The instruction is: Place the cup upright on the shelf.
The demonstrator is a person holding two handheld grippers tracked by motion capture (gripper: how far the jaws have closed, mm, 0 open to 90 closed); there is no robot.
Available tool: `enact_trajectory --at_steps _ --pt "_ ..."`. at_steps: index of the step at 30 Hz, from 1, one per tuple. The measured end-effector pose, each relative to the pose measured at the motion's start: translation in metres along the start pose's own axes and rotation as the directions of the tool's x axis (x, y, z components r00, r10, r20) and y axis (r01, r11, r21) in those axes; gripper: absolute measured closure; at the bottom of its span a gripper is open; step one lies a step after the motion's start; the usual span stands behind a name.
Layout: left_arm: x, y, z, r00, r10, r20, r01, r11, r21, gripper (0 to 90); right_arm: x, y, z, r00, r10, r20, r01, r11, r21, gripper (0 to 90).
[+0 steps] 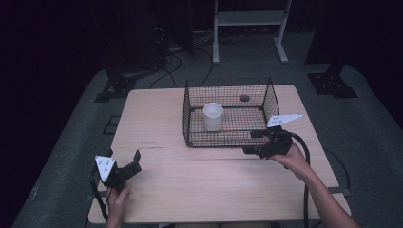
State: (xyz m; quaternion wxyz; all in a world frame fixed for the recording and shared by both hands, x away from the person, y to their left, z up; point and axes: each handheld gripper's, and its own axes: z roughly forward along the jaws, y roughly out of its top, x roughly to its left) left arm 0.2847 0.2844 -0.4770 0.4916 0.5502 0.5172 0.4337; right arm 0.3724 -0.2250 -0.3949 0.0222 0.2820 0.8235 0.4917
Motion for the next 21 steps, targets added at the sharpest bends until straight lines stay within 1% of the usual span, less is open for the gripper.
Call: enact_trajectory --at_steps 4,10,11,16,19,21 --pt "0.000 0.000 0.000 1.0000 0.001 0.000 -0.001 1.0000 0.001 0.0 0.000 -0.003 -0.003 1.0000 0.002 0.007 -0.003 1.000 0.006 15.4" --pt "0.000 0.000 0.000 1.0000 0.002 0.000 -0.002 1.0000 0.000 0.0 0.001 -0.008 -0.008 0.9998 0.003 0.018 -0.003 1.000 -0.004 15.4" --pt "0.000 0.000 0.000 1.0000 0.002 0.000 -0.002 1.0000 0.000 0.0 0.001 -0.010 -0.009 0.9998 0.005 0.022 -0.005 1.000 -0.012 15.4" --pt "0.000 0.000 0.000 1.0000 0.002 0.000 -0.002 1.0000 0.000 0.0 0.000 -0.020 -0.010 0.9995 0.019 0.025 -0.019 1.000 0.000 15.3" --pt "0.000 0.000 0.000 1.0000 0.003 0.000 -0.003 1.0000 0.000 0.0 0.002 -0.022 -0.012 0.9993 0.008 0.037 -0.008 1.000 0.001 15.4" --pt "0.000 0.000 0.000 1.0000 0.003 -0.001 -0.003 1.0000 0.001 0.0 0.002 -0.023 -0.014 0.9992 0.009 0.038 -0.009 1.000 -0.005 15.4"
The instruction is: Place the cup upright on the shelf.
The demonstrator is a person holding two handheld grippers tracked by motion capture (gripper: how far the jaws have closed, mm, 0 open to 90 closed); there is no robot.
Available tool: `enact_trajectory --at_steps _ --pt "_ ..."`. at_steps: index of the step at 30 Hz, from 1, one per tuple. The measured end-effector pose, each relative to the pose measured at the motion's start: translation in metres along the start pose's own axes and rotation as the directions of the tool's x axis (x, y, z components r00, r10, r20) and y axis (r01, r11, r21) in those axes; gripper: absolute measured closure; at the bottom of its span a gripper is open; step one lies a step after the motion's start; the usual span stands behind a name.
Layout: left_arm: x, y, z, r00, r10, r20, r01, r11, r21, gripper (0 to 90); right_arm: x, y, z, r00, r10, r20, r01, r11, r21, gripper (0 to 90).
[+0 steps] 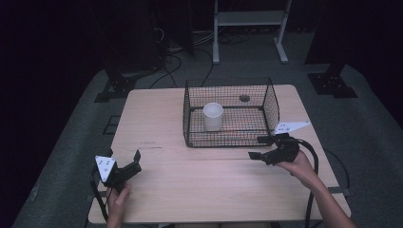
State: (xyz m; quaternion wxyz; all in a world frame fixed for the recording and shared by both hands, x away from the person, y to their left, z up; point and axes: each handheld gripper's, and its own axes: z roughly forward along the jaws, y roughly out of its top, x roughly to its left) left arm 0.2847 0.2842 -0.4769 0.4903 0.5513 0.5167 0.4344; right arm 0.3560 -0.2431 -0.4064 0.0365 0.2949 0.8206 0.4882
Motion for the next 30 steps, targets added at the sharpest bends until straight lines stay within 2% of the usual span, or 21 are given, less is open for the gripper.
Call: enact_trajectory --at_steps 2,7,13,17,30 --pt "0.000 0.000 0.000 1.0000 0.000 0.000 0.000 1.0000 -0.001 0.0 0.001 -0.003 -0.001 0.9999 -0.006 0.015 0.006 1.000 -0.009 15.4" --pt "0.000 0.000 0.000 1.0000 0.000 0.001 0.000 1.0000 -0.003 0.0 -0.001 -0.011 -0.005 0.9999 0.013 0.008 -0.013 1.000 -0.011 15.3" --pt "0.000 0.000 0.000 1.0000 0.000 0.000 0.000 1.0000 -0.003 0.0 0.000 -0.017 -0.010 0.9996 0.006 0.026 -0.005 1.000 -0.027 15.4" --pt "0.000 0.000 0.000 1.0000 0.001 0.001 -0.001 1.0000 -0.003 0.0 0.000 -0.024 -0.012 0.9994 0.015 0.032 -0.014 1.000 -0.024 15.4" --pt "0.000 0.000 0.000 1.0000 0.002 0.000 -0.002 1.0000 -0.003 0.0 -0.001 -0.049 -0.020 0.9970 0.056 0.054 -0.052 0.997 -0.065 15.4"
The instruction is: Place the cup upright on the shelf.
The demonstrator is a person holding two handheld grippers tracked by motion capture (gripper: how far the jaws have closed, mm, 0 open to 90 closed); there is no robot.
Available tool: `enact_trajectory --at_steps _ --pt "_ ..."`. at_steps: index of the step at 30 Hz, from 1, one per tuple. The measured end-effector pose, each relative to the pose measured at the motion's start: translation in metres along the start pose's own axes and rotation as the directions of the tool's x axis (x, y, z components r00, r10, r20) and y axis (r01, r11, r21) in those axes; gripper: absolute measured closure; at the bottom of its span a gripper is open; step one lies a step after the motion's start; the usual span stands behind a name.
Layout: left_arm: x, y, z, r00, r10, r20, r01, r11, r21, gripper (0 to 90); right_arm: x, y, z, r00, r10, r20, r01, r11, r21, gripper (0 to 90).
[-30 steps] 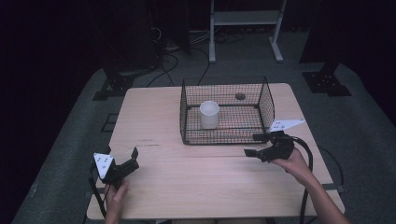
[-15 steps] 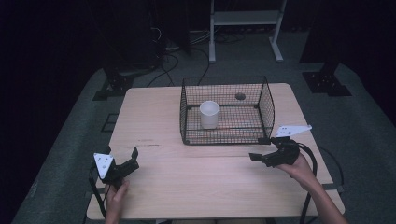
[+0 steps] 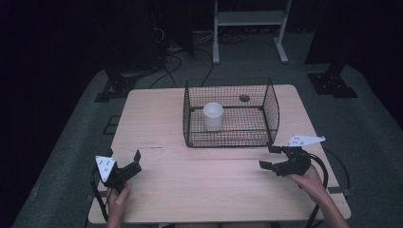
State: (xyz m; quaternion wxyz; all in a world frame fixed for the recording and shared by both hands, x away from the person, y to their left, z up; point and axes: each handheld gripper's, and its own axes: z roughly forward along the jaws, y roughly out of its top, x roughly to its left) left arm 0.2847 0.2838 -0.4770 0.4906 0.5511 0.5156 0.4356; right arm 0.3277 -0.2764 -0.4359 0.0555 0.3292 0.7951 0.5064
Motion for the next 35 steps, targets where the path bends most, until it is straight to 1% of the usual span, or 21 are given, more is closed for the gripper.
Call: enact_trajectory --at_steps 9,12,14,16,21,24,26,30,32,34,35 --pt "0.000 0.000 0.000 1.0000 -0.001 -0.001 0.001 1.0000 0.000 0.0 0.005 -0.014 -0.004 0.9999 0.004 0.015 -0.003 1.000 -0.028 15.4" --pt "0.000 0.000 0.000 1.0000 -0.001 0.000 0.001 1.0000 0.000 0.0 0.007 -0.018 -0.004 0.9997 0.002 0.025 -0.002 1.000 -0.028 15.4" --pt "0.000 0.000 0.000 1.0000 -0.002 -0.001 0.002 1.0000 0.000 0.0 0.007 -0.020 -0.004 0.9997 0.010 0.023 -0.009 0.999 -0.036 15.4" --pt "0.000 0.000 0.000 1.0000 -0.002 0.000 0.002 1.0000 0.000 0.0 0.008 -0.023 -0.004 0.9994 0.013 0.031 -0.012 0.999 -0.035 15.4" --pt "0.000 0.000 0.000 1.0000 -0.002 -0.001 0.002 1.0000 0.000 0.0 0.013 -0.028 -0.005 0.9990 0.004 0.045 -0.002 0.999 -0.039 15.4" --pt "0.000 0.000 0.000 1.0000 -0.002 0.000 0.002 1.0000 0.001 0.0 0.016 -0.031 -0.008 0.9983 0.004 0.057 0.000 0.998 -0.069 15.4" --pt "0.000 0.000 0.000 1.0000 -0.003 0.000 0.003 1.0000 0.001 0.0 0.018 -0.036 -0.009 0.9970 0.007 0.077 0.000 0.997 -0.079 15.4" --pt "0.000 0.000 0.000 1.0000 -0.004 0.001 0.004 1.0000 0.000 0.0 0.024 -0.045 -0.011 0.9962 0.019 0.085 -0.010 0.995 -0.102 15.4" --pt "0.001 0.000 0.000 1.0000 -0.005 0.001 0.005 1.0000 0.000 0.0 0.026 -0.047 -0.012 0.9954 0.015 0.094 -0.004 0.994 -0.113 15.4" --pt "0.001 0.000 0.000 1.0000 -0.005 0.000 0.005 1.0000 0.000 0.0 0.029 -0.049 -0.014 0.9959 0.027 0.086 -0.015 0.990 -0.137 15.4" --pt "0.001 0.000 0.001 1.0000 -0.004 0.000 0.004 1.0000 0.001 0.0 0.029 -0.050 -0.014 0.9959 0.027 0.087 -0.015 0.990 -0.141 15.4"
